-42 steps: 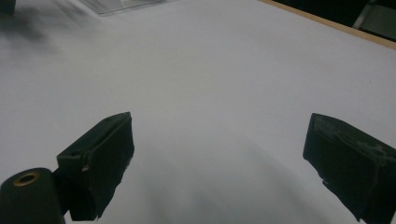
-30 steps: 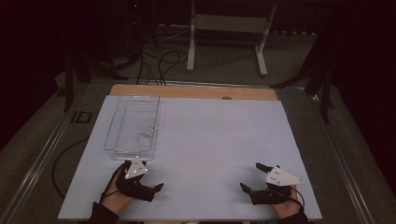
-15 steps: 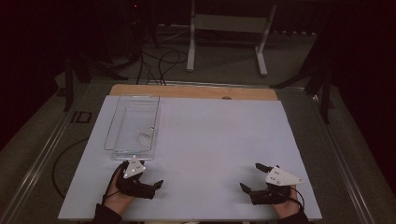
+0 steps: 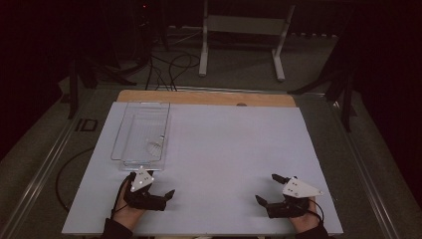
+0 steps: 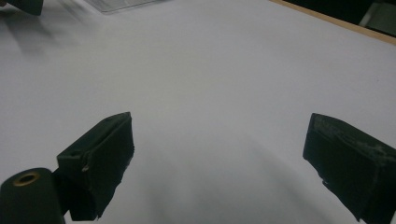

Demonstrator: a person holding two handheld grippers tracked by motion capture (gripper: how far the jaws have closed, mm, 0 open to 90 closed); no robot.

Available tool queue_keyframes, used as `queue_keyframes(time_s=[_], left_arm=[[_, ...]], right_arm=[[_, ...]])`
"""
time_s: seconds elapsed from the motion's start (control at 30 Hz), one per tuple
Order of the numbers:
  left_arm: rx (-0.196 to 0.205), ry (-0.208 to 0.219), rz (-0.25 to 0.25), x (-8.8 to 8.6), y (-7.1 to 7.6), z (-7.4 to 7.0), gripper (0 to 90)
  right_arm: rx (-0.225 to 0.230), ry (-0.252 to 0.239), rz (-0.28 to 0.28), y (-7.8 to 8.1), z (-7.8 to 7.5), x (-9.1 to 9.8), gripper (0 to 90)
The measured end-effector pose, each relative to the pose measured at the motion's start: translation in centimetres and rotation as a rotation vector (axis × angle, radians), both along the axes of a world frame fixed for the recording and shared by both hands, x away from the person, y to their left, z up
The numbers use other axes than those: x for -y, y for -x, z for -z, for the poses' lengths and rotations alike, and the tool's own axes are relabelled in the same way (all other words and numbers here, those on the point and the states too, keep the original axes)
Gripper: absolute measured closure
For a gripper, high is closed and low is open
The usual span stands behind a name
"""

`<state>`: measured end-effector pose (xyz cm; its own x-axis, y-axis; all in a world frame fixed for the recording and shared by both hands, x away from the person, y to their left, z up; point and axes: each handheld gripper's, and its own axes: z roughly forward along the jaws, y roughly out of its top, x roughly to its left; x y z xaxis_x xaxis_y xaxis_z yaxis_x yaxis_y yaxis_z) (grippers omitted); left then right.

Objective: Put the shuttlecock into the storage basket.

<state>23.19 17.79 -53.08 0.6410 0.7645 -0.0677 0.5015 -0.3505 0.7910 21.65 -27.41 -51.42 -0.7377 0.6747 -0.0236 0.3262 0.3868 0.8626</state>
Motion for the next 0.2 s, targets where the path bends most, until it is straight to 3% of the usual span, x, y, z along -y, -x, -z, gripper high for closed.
queue_keyframes(time_s=[0.2], left_arm=[[0.013,0.008,-0.002,0.12,0.13,0.05,0.1]], right_arm=[[-0.004,-0.002,-0.005,-0.10,0.08,-0.08,8.6]])
